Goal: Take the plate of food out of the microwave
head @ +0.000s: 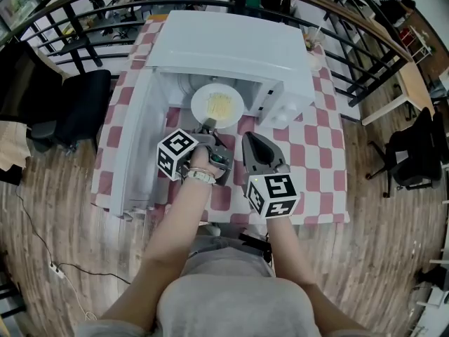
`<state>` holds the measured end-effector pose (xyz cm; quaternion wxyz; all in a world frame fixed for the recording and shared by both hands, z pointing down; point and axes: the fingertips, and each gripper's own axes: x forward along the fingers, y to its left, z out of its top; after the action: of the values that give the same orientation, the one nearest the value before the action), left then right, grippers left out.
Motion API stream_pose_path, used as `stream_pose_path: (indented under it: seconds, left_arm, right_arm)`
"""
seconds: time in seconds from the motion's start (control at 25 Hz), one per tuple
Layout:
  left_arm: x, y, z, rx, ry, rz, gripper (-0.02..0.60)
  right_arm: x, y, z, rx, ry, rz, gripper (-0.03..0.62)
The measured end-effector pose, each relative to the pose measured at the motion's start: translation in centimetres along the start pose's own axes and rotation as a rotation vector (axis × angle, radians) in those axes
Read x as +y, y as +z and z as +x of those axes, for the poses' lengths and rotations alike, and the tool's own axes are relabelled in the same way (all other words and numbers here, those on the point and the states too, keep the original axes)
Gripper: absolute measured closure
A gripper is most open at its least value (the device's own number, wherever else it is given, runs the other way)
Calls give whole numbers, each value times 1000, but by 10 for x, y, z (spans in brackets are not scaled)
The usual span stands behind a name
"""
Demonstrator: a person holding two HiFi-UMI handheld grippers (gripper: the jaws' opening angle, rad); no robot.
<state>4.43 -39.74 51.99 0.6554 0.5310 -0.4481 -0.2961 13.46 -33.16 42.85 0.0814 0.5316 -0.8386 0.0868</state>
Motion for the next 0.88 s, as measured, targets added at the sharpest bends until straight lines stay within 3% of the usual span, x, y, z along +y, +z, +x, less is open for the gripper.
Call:
stream_pose_path:
  seconds: [0.88]
  left_arm:
    - [-43,-19,-50,-61,-67,-19,569]
  right_arm:
    - [1,39,-19,-40,68,-55,569]
